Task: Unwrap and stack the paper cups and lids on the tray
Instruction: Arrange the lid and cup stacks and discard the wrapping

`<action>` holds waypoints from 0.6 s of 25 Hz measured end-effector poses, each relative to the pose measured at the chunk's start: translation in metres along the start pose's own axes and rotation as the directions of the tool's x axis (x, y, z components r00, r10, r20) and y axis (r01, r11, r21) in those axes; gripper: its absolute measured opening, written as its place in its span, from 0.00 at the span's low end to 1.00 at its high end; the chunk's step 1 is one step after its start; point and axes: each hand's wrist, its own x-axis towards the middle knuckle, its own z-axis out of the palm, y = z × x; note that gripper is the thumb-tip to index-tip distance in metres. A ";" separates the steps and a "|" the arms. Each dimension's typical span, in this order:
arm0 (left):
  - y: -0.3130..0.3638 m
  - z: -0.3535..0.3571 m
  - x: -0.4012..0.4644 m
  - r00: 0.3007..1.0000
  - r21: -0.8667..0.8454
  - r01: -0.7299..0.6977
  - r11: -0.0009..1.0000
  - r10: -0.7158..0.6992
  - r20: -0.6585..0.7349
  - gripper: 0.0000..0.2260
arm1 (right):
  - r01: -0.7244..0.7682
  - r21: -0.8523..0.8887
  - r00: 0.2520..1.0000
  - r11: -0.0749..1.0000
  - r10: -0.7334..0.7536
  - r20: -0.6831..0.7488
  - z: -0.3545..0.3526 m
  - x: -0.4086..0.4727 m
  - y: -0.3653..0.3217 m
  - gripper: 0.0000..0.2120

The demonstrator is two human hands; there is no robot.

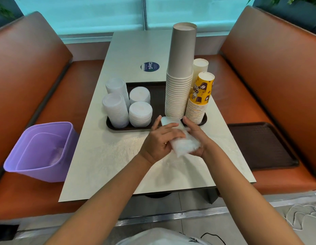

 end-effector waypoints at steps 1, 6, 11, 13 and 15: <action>-0.001 0.000 -0.003 0.999 0.029 -0.033 0.999 0.033 0.006 0.10 | 0.045 -0.033 0.999 0.998 -0.045 -0.003 0.003 -0.003 -0.003 0.16; 0.002 -0.006 -0.009 0.999 0.004 0.004 1.000 -0.004 0.042 0.09 | 0.227 -0.304 0.956 0.925 -0.271 -0.110 0.006 0.004 -0.008 0.05; 0.010 -0.007 -0.002 0.871 -0.233 0.491 0.840 -0.477 0.115 0.16 | 0.309 -0.442 0.916 0.842 -0.388 -0.099 0.005 0.013 0.004 0.18; 0.014 -0.005 0.004 0.789 -0.183 0.611 0.770 -0.612 0.057 0.17 | 0.317 -0.468 0.921 0.825 -0.385 -0.056 0.007 0.012 0.009 0.19; 0.016 -0.008 0.014 0.652 -0.233 0.749 0.620 -0.751 0.099 0.15 | 0.321 -0.552 0.910 0.769 -0.411 -0.043 0.011 0.013 0.010 0.22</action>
